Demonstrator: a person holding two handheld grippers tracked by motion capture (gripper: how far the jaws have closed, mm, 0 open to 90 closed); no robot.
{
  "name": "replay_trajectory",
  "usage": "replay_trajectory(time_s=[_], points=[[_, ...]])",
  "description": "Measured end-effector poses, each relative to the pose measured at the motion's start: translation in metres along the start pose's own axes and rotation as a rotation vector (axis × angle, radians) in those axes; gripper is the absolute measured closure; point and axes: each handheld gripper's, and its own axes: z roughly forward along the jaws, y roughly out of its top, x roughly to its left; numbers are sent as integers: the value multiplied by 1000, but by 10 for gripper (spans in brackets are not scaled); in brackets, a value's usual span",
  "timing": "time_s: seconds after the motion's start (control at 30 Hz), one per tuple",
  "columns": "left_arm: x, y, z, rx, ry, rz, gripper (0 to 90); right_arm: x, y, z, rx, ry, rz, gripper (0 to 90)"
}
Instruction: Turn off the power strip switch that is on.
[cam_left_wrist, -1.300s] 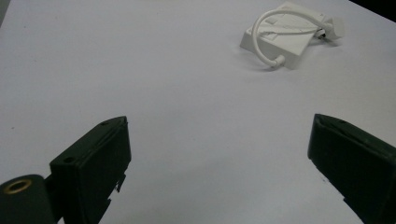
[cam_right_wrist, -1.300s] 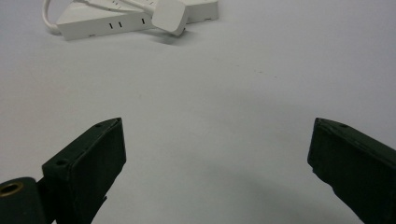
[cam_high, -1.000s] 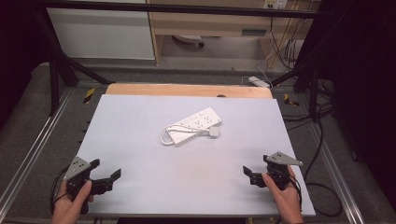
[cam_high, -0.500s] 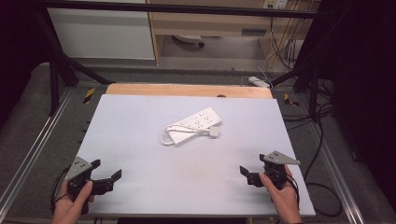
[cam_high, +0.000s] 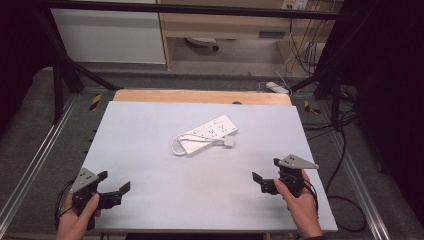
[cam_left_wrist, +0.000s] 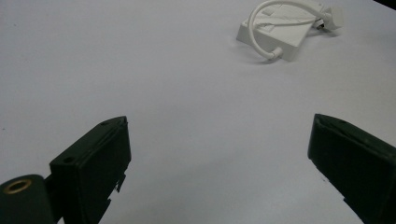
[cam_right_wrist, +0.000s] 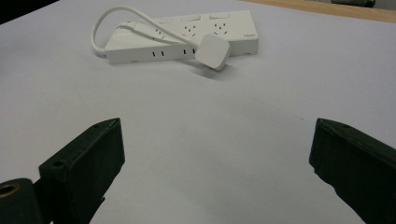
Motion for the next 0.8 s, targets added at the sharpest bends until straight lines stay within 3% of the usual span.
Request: replay_trajectory(time_s=[0.33,0.5,0.8], points=[[0,0,0,4,1,2,60,-2,8,5,9,10,4,30],[0,0,0,3,-1,-1,60,-2,16,9,-17,26,23,31],[0,-1,1,8,-4,-7,60,3,34,19,0,30,-2,31]])
